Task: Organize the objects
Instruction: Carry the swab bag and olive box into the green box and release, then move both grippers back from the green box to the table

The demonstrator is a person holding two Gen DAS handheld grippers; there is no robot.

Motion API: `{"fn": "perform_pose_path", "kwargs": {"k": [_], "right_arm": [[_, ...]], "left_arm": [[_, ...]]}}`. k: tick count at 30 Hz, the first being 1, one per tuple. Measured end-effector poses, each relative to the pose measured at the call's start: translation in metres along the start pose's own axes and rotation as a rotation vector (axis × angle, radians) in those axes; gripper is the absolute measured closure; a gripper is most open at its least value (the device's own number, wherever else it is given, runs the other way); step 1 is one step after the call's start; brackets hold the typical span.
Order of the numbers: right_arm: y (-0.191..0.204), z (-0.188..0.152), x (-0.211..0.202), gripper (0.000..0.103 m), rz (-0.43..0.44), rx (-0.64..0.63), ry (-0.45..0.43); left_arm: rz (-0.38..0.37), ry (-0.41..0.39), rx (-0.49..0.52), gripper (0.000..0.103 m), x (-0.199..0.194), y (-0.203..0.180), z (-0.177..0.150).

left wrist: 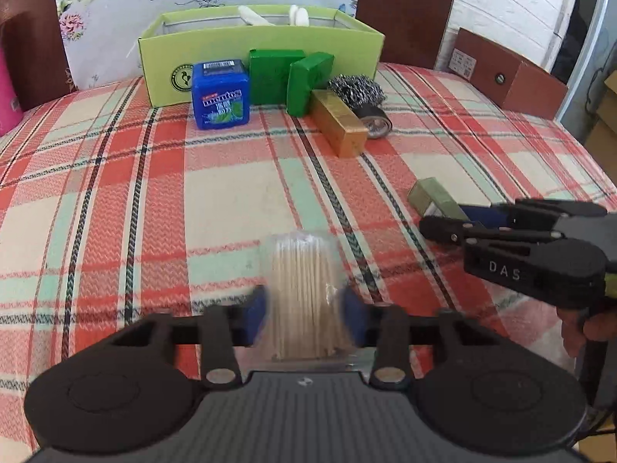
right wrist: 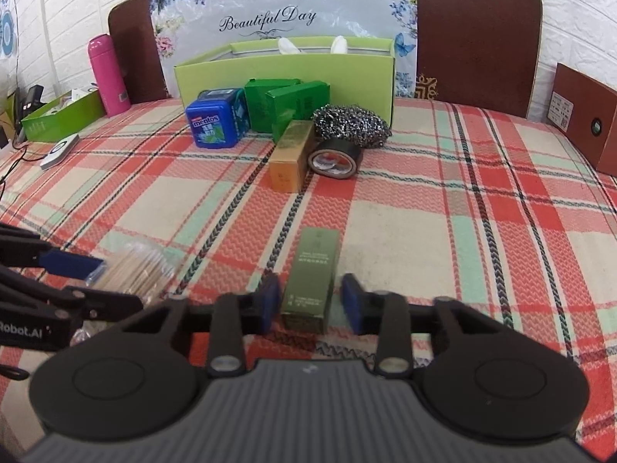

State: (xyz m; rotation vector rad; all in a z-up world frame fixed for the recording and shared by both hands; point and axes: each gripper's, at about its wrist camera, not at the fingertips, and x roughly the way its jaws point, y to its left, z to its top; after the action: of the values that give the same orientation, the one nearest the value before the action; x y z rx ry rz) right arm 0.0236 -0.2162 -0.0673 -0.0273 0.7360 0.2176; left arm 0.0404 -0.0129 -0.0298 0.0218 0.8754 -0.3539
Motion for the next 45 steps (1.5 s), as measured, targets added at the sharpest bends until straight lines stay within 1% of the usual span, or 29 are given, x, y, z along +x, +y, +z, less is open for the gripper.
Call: {"fn": "perform_pose_path", "kwargs": {"k": [2, 3, 8, 11, 15, 19, 22, 26, 28, 31, 35, 36, 37, 38, 39, 40, 42, 43, 44, 45], "right_arm": [[-0.002, 0.004, -0.003, 0.081, 0.025, 0.016, -0.001], [-0.003, 0.008, -0.005, 0.081, 0.037, 0.021, -0.010], [-0.005, 0.042, -0.022, 0.081, 0.069, 0.008, -0.109], [-0.008, 0.071, -0.029, 0.081, 0.075, -0.010, -0.184], [-0.009, 0.108, -0.031, 0.081, 0.084, -0.038, -0.263], [-0.011, 0.142, -0.020, 0.081, 0.047, -0.071, -0.322], [-0.015, 0.164, -0.001, 0.081, 0.040, -0.061, -0.329], [-0.023, 0.188, 0.033, 0.081, 0.020, -0.049, -0.324], [-0.025, 0.197, 0.052, 0.081, 0.014, -0.043, -0.316], [-0.027, 0.206, 0.075, 0.081, 0.008, -0.039, -0.314], [-0.026, 0.210, 0.107, 0.080, 0.015, -0.051, -0.302], [-0.026, 0.209, 0.116, 0.076, 0.021, -0.066, -0.301], [-0.024, 0.206, 0.123, 0.053, 0.011, -0.085, -0.297], [-0.023, 0.203, 0.128, 0.030, -0.013, -0.103, -0.297], [-0.022, 0.198, 0.131, 0.025, -0.035, -0.118, -0.304], [-0.022, 0.194, 0.131, 0.023, -0.051, -0.130, -0.315], [-0.023, 0.186, 0.130, 0.013, -0.068, -0.130, -0.329], [-0.025, 0.183, 0.128, 0.005, -0.071, -0.120, -0.330], [-0.026, 0.181, 0.127, 0.002, -0.070, -0.109, -0.330], [-0.027, 0.180, 0.125, 0.002, -0.068, -0.096, -0.329]], "left_arm": [[-0.043, 0.001, -0.054, 0.079, -0.001, 0.008, 0.008], [-0.051, -0.008, -0.070, 0.079, -0.002, 0.012, 0.013], [-0.024, -0.106, -0.085, 0.079, -0.020, 0.024, 0.044], [-0.013, -0.176, -0.089, 0.079, -0.033, 0.031, 0.069], [-0.005, -0.258, -0.077, 0.079, -0.045, 0.036, 0.104], [0.007, -0.302, -0.088, 0.079, -0.042, 0.043, 0.140], [-0.012, -0.309, -0.123, 0.079, -0.033, 0.055, 0.170], [0.030, -0.315, -0.132, 0.079, -0.009, 0.066, 0.207], [0.039, -0.304, -0.142, 0.079, 0.005, 0.073, 0.221], [0.054, -0.283, -0.154, 0.079, 0.027, 0.086, 0.235], [0.083, -0.271, -0.165, 0.078, 0.053, 0.099, 0.242], [0.094, -0.271, -0.165, 0.068, 0.058, 0.102, 0.241], [0.101, -0.268, -0.163, 0.057, 0.063, 0.104, 0.239], [0.114, -0.258, -0.166, 0.030, 0.067, 0.106, 0.235], [0.133, -0.259, -0.173, 0.021, 0.069, 0.108, 0.231], [0.144, -0.276, -0.175, 0.021, 0.068, 0.108, 0.225], [0.131, -0.298, -0.158, 0.021, 0.065, 0.107, 0.216], [0.134, -0.294, -0.158, 0.021, 0.065, 0.107, 0.214], [0.140, -0.286, -0.164, 0.021, 0.065, 0.106, 0.213], [0.144, -0.277, -0.171, 0.021, 0.065, 0.104, 0.213]]}}
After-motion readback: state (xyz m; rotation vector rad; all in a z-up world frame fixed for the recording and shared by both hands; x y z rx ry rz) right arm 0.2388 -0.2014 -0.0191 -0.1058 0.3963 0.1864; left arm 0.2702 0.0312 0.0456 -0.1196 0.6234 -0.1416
